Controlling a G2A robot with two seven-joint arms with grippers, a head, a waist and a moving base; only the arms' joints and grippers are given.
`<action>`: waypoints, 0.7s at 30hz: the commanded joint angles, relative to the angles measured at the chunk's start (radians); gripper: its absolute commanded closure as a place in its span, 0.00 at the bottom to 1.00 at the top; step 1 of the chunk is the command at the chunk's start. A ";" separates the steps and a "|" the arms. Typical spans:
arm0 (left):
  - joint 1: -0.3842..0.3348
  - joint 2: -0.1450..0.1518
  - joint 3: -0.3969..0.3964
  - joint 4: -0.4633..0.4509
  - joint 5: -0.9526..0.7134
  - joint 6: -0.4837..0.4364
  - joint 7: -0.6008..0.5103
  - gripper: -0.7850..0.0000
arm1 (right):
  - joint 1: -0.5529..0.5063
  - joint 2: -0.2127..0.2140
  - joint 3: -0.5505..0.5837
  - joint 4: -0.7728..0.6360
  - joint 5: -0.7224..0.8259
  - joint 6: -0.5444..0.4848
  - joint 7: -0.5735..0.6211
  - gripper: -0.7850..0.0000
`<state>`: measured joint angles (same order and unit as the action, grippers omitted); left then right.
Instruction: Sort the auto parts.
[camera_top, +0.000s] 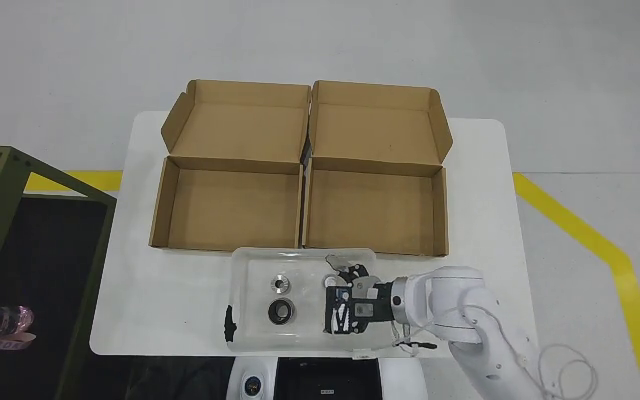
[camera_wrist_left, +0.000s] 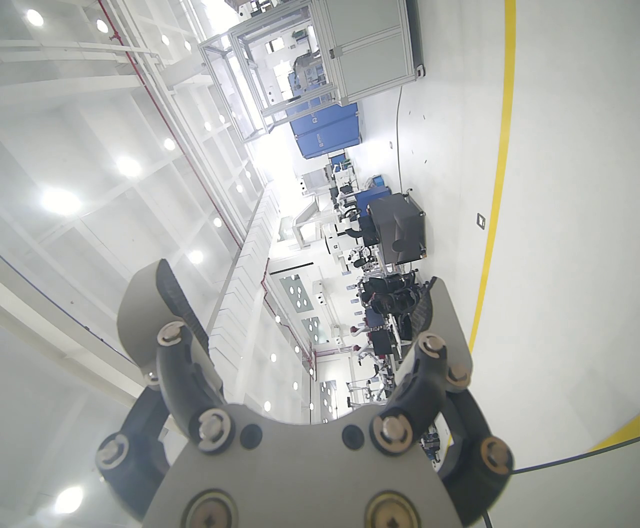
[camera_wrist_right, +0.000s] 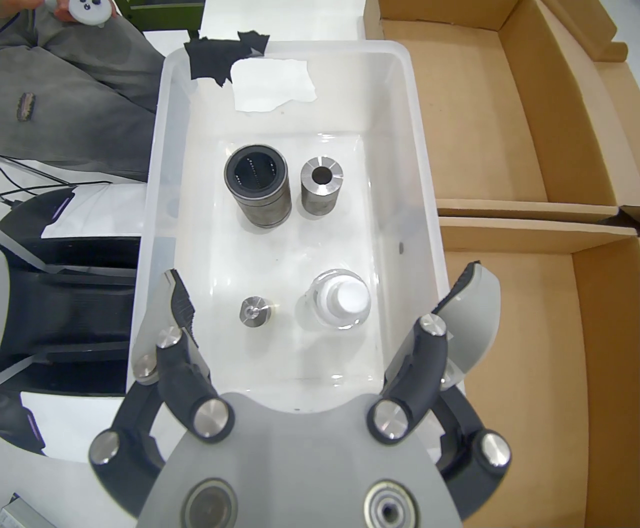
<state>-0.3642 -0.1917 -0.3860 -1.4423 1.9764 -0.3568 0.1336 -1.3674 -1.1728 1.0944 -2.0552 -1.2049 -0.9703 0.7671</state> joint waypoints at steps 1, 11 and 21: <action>0.000 0.000 0.000 0.000 0.000 0.000 0.000 0.00 | 0.008 0.001 -0.014 0.009 0.001 0.004 0.012 0.00; 0.000 0.000 0.000 0.000 0.000 0.000 0.000 0.00 | 0.048 0.009 -0.047 0.058 0.027 0.044 0.024 0.00; 0.000 0.000 0.000 0.000 0.000 0.000 0.000 0.00 | 0.070 0.018 -0.063 0.097 0.045 0.083 0.017 0.18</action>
<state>-0.3642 -0.1917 -0.3860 -1.4423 1.9764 -0.3568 0.1336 -1.2984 -1.1562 1.0314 -1.9607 -1.1605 -0.8908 0.7852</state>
